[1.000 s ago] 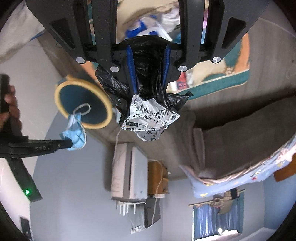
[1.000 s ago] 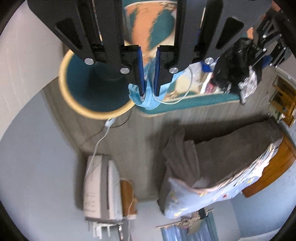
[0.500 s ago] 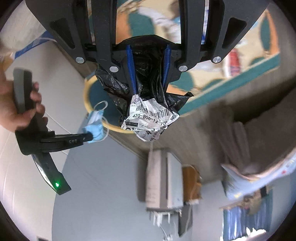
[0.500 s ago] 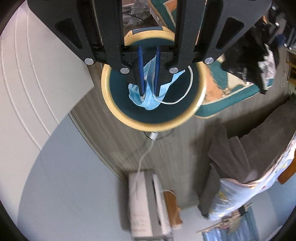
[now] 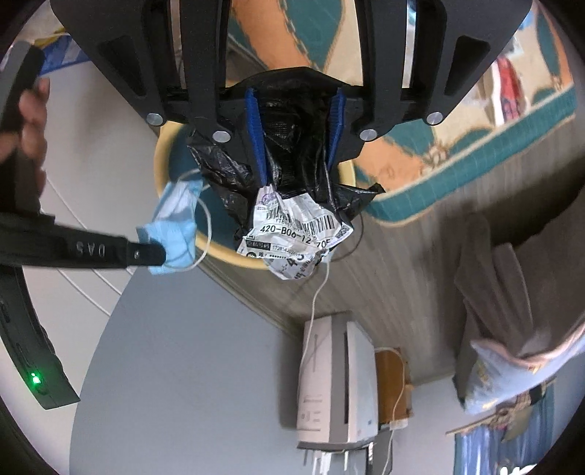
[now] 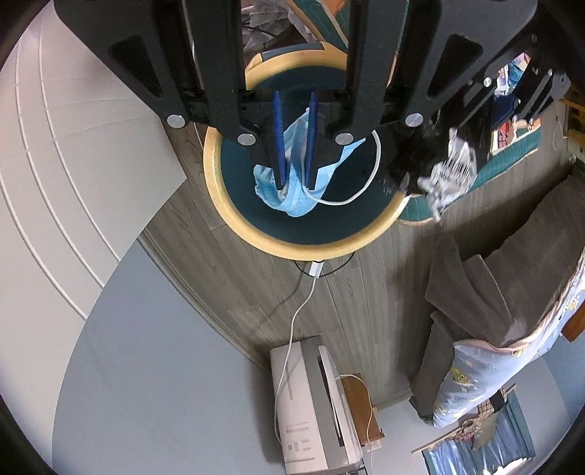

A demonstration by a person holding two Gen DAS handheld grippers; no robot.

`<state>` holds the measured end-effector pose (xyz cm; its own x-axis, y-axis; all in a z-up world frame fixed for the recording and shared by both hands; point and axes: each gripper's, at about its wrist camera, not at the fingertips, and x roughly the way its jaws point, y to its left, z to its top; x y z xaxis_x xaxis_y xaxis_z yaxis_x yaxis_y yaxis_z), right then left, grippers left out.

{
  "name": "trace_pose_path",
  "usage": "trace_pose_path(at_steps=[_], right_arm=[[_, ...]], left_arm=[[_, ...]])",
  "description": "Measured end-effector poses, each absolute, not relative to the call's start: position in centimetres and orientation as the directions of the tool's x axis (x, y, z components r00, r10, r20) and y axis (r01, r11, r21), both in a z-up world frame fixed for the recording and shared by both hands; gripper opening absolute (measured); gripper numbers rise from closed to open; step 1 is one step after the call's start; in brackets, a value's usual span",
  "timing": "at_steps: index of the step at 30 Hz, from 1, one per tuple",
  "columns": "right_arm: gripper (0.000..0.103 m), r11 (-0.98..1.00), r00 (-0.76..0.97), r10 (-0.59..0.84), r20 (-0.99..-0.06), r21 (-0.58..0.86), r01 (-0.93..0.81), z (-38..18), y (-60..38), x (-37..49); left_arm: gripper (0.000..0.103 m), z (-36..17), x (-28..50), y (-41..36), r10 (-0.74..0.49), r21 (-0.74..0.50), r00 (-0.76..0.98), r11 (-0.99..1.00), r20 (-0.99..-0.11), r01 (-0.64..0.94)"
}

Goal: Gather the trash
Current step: 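Carry both items over the yellow-rimmed bin and open both grippers to drop them, then grasp the blue glove with the left gripper while the right gripper grasps the clear plastic bag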

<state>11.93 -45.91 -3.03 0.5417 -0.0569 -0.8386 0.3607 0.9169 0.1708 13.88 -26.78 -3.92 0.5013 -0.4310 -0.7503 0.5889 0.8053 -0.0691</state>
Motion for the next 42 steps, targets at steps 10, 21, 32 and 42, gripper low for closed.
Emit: trace_pose_path(at_steps=[10, 21, 32, 42], right_arm=[[0.040, 0.909, 0.546, -0.032, -0.837, 0.203, 0.365, -2.8, -46.1, 11.9], [0.097, 0.913, 0.612, -0.038, -0.790, 0.221, 0.342, 1.2, -43.2, 11.7], [0.097, 0.956, 0.636, -0.012, -0.771, 0.178, 0.233, 3.9, -37.1, 11.3], [0.097, 0.975, 0.579, 0.076, -0.812, 0.183, 0.129, 2.3, -30.7, 12.0]], left_arm=[[0.063, -2.4, 12.9, -27.2, -0.432, -0.021, 0.546, 0.797, -0.718, 0.603], [0.093, -0.7, 11.1, -22.7, -0.370, 0.004, 0.609, 0.853, -0.702, 0.522], [0.096, 3.6, 8.6, -12.3, -0.289, 0.038, 0.679, 0.905, -0.675, 0.423], [0.096, 4.2, 7.1, -0.6, -0.135, 0.064, 0.736, 0.970, -0.663, 0.235]])
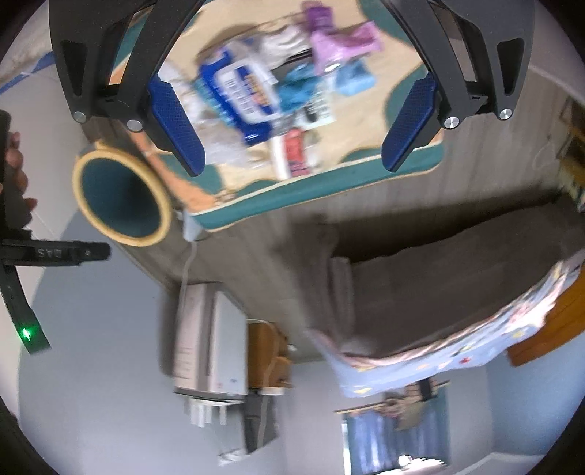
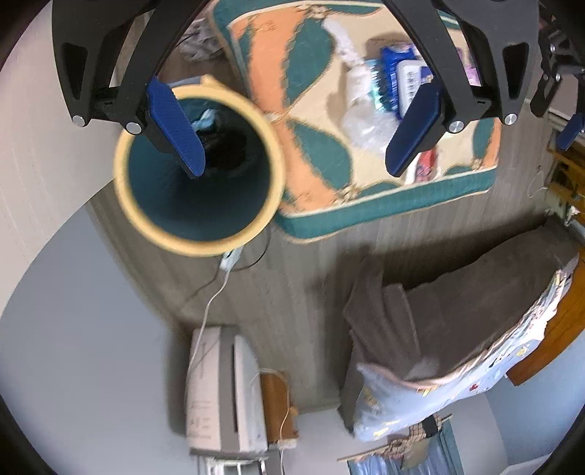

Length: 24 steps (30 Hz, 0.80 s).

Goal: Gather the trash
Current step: 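Grasp the blue glove with the left gripper while the right gripper grasps the clear plastic bag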

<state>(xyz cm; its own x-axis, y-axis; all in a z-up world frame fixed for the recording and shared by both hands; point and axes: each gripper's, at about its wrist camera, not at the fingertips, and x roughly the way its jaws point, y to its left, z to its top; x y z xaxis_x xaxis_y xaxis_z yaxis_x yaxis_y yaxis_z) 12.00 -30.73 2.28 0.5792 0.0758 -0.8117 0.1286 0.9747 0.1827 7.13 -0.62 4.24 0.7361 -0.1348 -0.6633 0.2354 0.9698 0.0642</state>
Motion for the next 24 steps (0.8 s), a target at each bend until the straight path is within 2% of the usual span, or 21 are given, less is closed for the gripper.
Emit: trace_pose_path(at_steps=[7, 12, 18, 24], right_arm=[[0.097, 0.981, 0.510, 0.126, -0.851, 0.183, 0.063, -1.1, -26.4, 12.4], [0.097, 0.978, 0.380, 0.177, -0.908, 0.205, 0.033, -5.5, -23.3, 13.3], [0.097, 0.987, 0.354, 0.149, -0.923, 0.161, 0.003, -7.4, -21.2, 14.5], [0.097, 0.990, 0.345, 0.129, -0.930, 0.138, 0.001, -8.6, -20.8, 16.1]], left_arm=[[0.097, 2.6, 7.5, 6.6, -0.087, -0.051, 0.722, 0.996, -0.687, 0.071], [0.097, 0.4, 8.5, 9.0, -0.027, -0.041, 0.678, 0.999, -0.734, -0.005], [0.097, -2.7, 10.0, 9.2, -0.037, -0.034, 0.615, 0.999, -0.788, 0.016], [0.097, -5.3, 11.4, 6.2, -0.082, -0.017, 0.553, 0.992, -0.829, 0.123]])
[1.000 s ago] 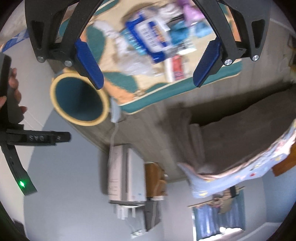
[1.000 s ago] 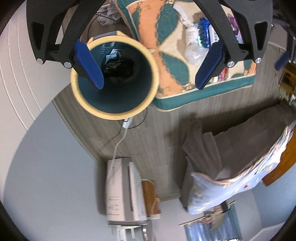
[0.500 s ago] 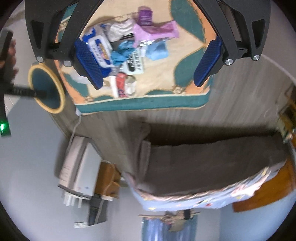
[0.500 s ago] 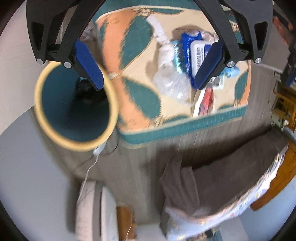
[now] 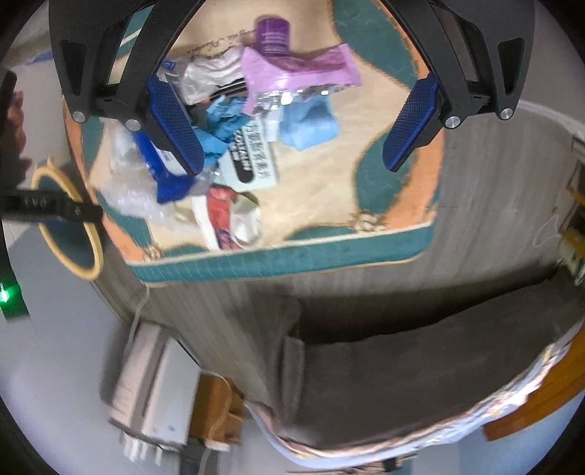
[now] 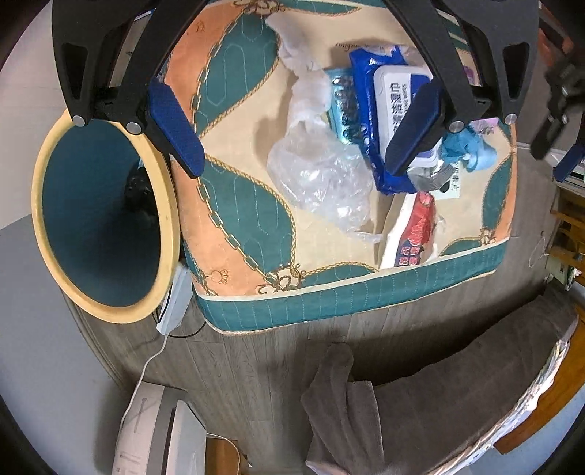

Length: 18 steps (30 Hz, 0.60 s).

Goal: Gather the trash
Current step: 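Grasp the blue glove with the left gripper while the right gripper grasps the clear plastic bag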

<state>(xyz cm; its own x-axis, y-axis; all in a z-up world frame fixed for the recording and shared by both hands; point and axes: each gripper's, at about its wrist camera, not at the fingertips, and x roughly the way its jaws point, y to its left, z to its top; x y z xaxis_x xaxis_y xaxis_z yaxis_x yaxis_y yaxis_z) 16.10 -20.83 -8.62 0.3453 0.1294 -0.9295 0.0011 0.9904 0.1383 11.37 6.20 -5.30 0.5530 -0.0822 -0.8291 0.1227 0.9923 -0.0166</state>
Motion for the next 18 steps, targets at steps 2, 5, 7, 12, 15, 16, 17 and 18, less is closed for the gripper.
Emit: trace_pose_path(at_steps=[2, 5, 7, 12, 15, 16, 17, 18], right_arm=[[0.097, 0.991, 0.334, 0.127, -0.934, 0.133, -0.006, -9.3, -20.5, 16.4], [0.097, 0.989, 0.302, 0.144, -0.942, 0.147, -0.014, -10.5, -20.2, 16.9], [0.097, 0.988, 0.280, 0.152, -0.948, 0.155, -0.014, -11.2, -20.0, 17.2], [0.094, 0.984, 0.249, 0.178, -0.952, 0.178, -0.026, -12.4, -19.5, 17.9], [0.087, 0.981, 0.220, 0.191, -0.957, 0.189, -0.030, -13.4, -19.2, 18.4], [0.084, 0.981, 0.214, 0.193, -0.958, 0.191, -0.030, -13.6, -19.0, 18.5], [0.080, 0.980, 0.205, 0.199, -0.958, 0.196, -0.033, -13.8, -18.8, 18.6], [0.073, 0.979, 0.193, 0.206, -0.959, 0.202, -0.038, -14.1, -18.7, 18.6]], left_arm=[[0.096, -6.1, 11.9, 5.1, -0.119, -0.036, 0.524, 0.985, -0.843, 0.166], [0.094, -7.7, 12.7, 3.6, -0.156, -0.066, 0.469, 0.977, -0.869, 0.202], [0.093, -8.6, 13.2, 2.7, -0.182, -0.091, 0.433, 0.971, -0.883, 0.222], [0.076, -10.1, 13.7, 0.6, -0.207, -0.108, 0.350, 0.953, -0.914, 0.283], [0.069, -10.3, 14.0, 0.7, -0.215, -0.119, 0.334, 0.951, -0.918, 0.284], [0.065, -10.4, 14.1, 0.9, -0.213, -0.122, 0.326, 0.953, -0.921, 0.278], [0.062, -10.6, 14.3, 1.2, -0.211, -0.125, 0.315, 0.954, -0.925, 0.273], [0.057, -10.8, 14.4, 1.3, -0.212, -0.130, 0.304, 0.954, -0.929, 0.269]])
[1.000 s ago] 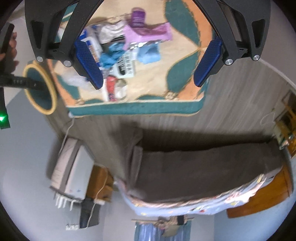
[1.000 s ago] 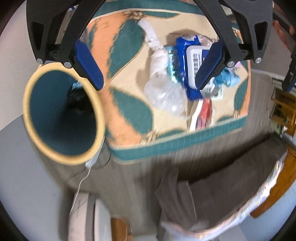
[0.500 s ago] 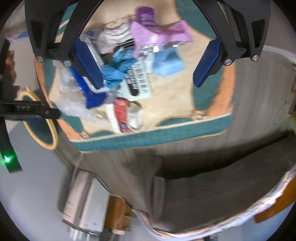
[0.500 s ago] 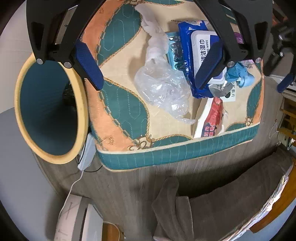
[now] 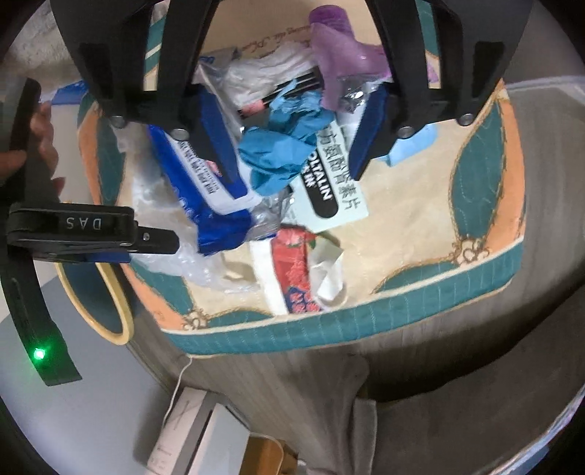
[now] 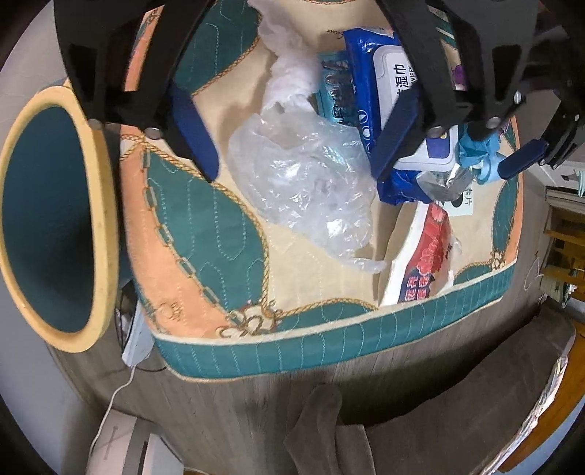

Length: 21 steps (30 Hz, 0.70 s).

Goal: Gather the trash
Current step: 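Grasp the blue glove with the left gripper while the right gripper grasps the clear plastic bag, then carry the glove and plastic bag with both grippers over the bin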

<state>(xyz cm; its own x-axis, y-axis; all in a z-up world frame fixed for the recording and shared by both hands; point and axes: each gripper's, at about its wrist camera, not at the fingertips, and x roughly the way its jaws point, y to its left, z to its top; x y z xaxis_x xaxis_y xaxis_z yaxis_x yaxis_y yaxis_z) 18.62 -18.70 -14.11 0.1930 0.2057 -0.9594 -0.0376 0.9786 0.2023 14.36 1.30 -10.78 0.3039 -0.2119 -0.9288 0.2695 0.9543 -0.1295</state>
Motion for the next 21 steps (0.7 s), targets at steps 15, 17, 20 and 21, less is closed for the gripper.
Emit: trace_pose_path(at_steps=[15, 17, 20, 21], right_arm=[[0.027, 0.968, 0.267, 0.248, -0.931, 0.229, -0.101, -10.0, -18.7, 18.1], [0.027, 0.967, 0.295, 0.255, -0.921, 0.234, -0.103, -8.9, -18.9, 17.7], [0.027, 0.966, 0.335, 0.259, -0.906, 0.238, -0.101, -7.2, -19.6, 17.2], [0.027, 0.965, 0.345, 0.260, -0.902, 0.241, -0.098, -6.8, -19.8, 17.1]], left_arm=[[0.030, -6.7, 13.4, 0.3, -0.181, -0.021, 0.437, 0.938, -0.881, 0.345], [0.030, -5.3, 13.2, 0.2, -0.191, -0.017, 0.481, 0.939, -0.856, 0.343], [0.030, -3.5, 12.9, -0.1, -0.216, -0.030, 0.535, 0.942, -0.817, 0.334], [0.030, -3.0, 12.7, -0.2, -0.219, -0.027, 0.553, 0.942, -0.804, 0.334]])
